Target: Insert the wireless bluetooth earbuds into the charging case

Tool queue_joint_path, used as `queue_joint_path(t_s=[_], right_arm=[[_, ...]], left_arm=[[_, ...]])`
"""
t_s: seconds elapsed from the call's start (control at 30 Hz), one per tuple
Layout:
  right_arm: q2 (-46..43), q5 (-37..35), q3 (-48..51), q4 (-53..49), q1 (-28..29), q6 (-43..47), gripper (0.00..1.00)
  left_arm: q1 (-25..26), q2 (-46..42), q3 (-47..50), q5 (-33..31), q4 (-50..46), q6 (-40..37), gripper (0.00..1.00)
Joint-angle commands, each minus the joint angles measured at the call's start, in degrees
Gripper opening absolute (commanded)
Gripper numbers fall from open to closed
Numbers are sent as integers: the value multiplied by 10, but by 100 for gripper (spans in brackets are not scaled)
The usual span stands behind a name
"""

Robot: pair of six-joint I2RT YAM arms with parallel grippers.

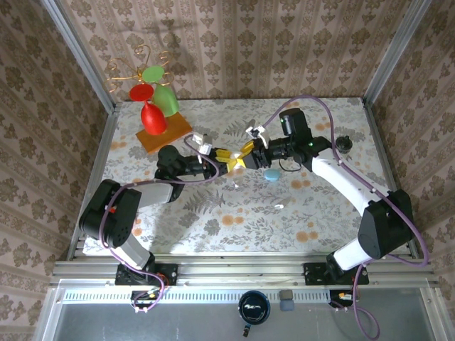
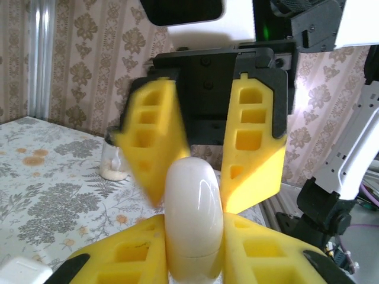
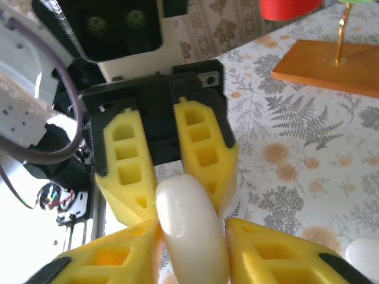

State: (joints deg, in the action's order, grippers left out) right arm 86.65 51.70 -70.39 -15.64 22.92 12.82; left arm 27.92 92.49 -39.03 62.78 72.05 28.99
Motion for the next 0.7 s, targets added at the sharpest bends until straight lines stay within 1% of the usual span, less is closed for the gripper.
queue_joint_path(t_s=[0.0, 0.03, 0.07, 0.17, 0.2, 0.23, 0.3, 0.37, 0.43, 0.67], right_arm=[[14, 25, -19, -2, -2, 4, 16], [15, 30, -21, -6, -2, 7, 13], [13, 32, -20, -5, -1, 7, 12], [2, 32, -6, 36, -2, -21, 11], [-2, 32, 1, 60, -2, -39, 10], [-7, 34, 11, 96, -3, -66, 10], [-14, 40, 31, 161, -3, -113, 10], [-20, 39, 45, 202, -3, -139, 10], [-23, 47, 48, 205, -4, -136, 10], [-17, 75, 52, 216, -4, -145, 10]], left_arm=[[3, -13, -6, 22, 21, 6, 23], [3, -13, -6, 20, 21, 4, 25], [3, -13, -6, 19, 21, 3, 28], [3, -15, -1, -1, 22, -12, 48], [4, -18, 3, -14, 22, -21, 53], [6, -21, 7, -31, 22, -32, 55], [11, -26, 12, -43, 22, -45, 56], [13, -30, 14, -47, 22, -52, 56], [14, -36, 18, -54, 22, -57, 55], [8, -41, 19, -53, 22, -49, 42]])
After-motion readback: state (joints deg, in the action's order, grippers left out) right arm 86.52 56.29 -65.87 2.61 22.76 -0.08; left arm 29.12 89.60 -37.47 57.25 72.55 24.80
